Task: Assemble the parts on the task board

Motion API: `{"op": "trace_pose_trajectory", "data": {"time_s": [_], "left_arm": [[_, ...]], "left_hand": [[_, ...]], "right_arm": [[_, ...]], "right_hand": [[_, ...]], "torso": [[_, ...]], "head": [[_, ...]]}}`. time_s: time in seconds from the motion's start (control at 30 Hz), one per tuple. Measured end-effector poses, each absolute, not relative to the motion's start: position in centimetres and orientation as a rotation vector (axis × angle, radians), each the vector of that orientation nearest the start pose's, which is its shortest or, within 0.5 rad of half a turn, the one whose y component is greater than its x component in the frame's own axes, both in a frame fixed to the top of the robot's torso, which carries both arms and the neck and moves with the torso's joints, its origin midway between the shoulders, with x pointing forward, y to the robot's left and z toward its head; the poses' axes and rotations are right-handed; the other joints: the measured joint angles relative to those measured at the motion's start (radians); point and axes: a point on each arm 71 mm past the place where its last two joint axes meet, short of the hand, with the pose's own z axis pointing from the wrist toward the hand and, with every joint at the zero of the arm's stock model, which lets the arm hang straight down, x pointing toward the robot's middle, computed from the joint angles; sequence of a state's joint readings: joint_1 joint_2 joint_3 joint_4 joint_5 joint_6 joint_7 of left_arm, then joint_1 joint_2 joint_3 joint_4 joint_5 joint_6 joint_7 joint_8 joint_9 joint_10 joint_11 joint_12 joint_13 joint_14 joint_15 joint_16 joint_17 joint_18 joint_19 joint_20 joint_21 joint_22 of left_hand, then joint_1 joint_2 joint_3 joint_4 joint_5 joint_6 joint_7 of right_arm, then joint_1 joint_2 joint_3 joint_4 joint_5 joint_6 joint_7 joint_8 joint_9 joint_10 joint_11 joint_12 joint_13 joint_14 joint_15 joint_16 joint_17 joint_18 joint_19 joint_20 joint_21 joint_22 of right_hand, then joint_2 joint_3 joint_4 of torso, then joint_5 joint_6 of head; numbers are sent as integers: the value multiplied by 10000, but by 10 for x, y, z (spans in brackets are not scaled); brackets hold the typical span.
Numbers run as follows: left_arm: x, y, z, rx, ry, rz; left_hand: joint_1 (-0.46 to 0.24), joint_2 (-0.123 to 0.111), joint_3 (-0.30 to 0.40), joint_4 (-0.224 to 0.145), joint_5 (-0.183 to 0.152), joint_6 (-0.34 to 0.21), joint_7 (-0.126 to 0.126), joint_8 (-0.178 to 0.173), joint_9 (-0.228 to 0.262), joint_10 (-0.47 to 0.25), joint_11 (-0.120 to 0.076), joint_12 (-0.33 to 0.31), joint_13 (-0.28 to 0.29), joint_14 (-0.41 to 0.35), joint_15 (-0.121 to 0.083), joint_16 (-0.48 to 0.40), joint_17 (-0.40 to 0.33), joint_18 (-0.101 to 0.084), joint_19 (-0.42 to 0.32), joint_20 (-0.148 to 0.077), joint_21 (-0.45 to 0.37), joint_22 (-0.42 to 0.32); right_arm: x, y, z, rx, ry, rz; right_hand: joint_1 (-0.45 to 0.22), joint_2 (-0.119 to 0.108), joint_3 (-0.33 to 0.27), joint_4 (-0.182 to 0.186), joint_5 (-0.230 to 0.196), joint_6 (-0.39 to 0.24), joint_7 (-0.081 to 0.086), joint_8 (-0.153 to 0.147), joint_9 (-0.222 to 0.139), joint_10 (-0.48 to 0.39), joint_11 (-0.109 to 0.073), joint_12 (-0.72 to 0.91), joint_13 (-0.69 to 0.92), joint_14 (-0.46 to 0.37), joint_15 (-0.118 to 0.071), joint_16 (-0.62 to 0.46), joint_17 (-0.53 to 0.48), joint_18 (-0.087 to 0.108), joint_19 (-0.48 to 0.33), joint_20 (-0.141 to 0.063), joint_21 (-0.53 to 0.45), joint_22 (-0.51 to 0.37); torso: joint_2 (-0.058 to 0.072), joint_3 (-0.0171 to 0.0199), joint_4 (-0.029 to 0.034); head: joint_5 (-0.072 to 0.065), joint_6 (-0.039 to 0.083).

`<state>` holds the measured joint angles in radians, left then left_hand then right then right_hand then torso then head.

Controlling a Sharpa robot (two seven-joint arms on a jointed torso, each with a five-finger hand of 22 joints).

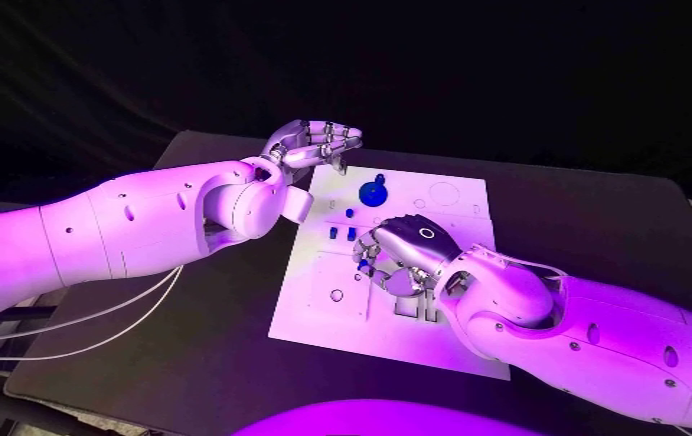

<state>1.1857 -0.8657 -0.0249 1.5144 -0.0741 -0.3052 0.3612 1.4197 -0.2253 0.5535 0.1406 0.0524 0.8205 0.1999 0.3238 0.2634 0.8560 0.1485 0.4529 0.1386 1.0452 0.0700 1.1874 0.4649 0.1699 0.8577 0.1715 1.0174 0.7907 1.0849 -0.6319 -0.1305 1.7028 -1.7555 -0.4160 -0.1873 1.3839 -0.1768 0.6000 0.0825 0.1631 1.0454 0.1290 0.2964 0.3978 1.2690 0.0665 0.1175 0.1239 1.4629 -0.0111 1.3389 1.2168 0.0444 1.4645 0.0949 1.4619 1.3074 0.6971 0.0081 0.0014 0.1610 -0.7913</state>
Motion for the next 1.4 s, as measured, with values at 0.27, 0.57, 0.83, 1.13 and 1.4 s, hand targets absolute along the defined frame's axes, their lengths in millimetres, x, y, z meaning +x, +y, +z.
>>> {"op": "trace_pose_trajectory", "data": {"time_s": [0.27,0.57,0.83,1.13,1.4], "left_arm": [[491,221,-181,-10702,14492,-14997],[491,220,-181,-10703,14518,-14993],[491,220,-181,-10703,14531,-14993],[491,219,-181,-10704,14542,-14994],[491,219,-181,-10708,14551,-14991]], "left_hand": [[0,0,0,0,0,0,0,0,0,0,0,0,0,-36,36,0,-12,0,0,0,0,-11],[0,0,28,28,0,0,0,0,1,1,0,0,-8,-36,36,0,-12,-1,0,0,0,-10],[0,0,28,28,0,0,0,0,1,0,0,0,-8,-36,36,0,-11,0,0,0,0,-10],[0,0,28,28,0,0,0,0,1,1,0,0,-7,-36,36,0,-20,-1,0,0,0,-9],[0,0,28,28,0,0,0,0,2,1,0,0,-7,-36,35,0,-19,0,0,0,0,-9]], "right_arm": [[386,-48,-239,-4970,15753,8973],[386,-47,-246,-5084,15845,8878],[387,-46,-249,-5212,15892,8803],[388,-44,-251,-5332,15967,8727],[388,-42,-252,-5429,16036,8689]], "right_hand": [[-11,-11,0,0,-4,-14,-13,-8,7,34,-4,-19,-4,0,0,0,0,4,0,0,0,-1],[-11,-12,-1,1,33,-16,-14,-27,2,34,-3,-25,-9,0,0,0,0,5,0,0,0,-1],[-37,-38,-2,2,35,-17,-14,-20,-7,33,0,-26,5,0,1,0,0,6,0,0,-1,6],[-37,-39,-2,2,34,-44,-20,14,10,29,-2,-26,5,0,1,0,-10,7,0,0,-1,5],[-37,-39,-2,2,33,-48,-22,12,5,7,-22,-25,4,0,1,0,-10,6,0,0,-1,4]], "torso": [[6,5,4],[9,7,-12],[2,13,-12],[0,13,-12],[2,13,-7]], "head": [[147,-93],[195,-140],[228,-172],[274,-186],[290,-216]]}}
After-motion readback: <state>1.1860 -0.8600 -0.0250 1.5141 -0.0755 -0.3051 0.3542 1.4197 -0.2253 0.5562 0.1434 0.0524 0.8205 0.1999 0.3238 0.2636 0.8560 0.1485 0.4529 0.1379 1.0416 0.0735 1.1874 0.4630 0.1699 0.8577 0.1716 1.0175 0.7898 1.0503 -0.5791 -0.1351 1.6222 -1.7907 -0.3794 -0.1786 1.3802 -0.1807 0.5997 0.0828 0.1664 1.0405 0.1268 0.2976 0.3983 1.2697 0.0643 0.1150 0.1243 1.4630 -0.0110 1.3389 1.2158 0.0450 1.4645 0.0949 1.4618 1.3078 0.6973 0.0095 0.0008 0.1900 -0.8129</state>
